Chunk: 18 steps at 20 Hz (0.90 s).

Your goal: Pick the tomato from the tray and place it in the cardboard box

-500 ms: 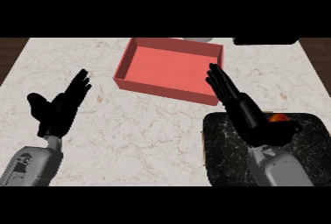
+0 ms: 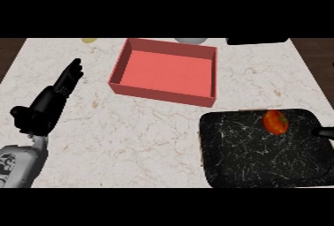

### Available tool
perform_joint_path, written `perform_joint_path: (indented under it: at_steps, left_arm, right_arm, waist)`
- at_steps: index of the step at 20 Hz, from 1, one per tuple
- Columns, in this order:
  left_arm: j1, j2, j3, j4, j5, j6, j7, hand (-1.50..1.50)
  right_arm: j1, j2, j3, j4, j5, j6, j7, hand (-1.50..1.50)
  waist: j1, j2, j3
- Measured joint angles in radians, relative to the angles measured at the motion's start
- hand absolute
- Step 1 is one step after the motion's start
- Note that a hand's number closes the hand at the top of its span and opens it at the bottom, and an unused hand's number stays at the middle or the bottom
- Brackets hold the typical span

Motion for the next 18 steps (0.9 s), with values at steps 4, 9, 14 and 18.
perform_joint_path:
  at_steps: [4, 9, 14, 18]
  left_arm:
    - [0.014, 0.0, -0.028, -0.022, -0.021, -0.023, -0.05, 0.0]
    - [0.029, 0.001, -0.052, -0.042, -0.041, -0.042, -0.085, 0.0]
    - [0.018, -0.001, -0.055, -0.044, -0.047, -0.052, -0.077, 0.0]
    - [0.008, -0.006, -0.052, -0.024, -0.052, -0.06, -0.091, 0.0]
  right_arm:
    - [0.064, -0.104, -0.13, 0.173, 0.0, 0.165, -0.208, -1.5]
    - [0.101, -0.218, -0.181, 0.333, 0.144, 0.283, -0.495, -1.5]
    - [0.12, -0.319, -0.125, 0.421, 0.339, 0.232, -0.622, -1.5]
    - [0.127, -0.402, -0.045, 0.412, 0.472, 0.194, -0.664, -1.5]
  waist:
    - [0.028, 0.006, 0.001]
    - [0.062, 0.007, -0.001]
    - [0.077, 0.006, -0.003]
    - [0.076, 0.003, -0.006]
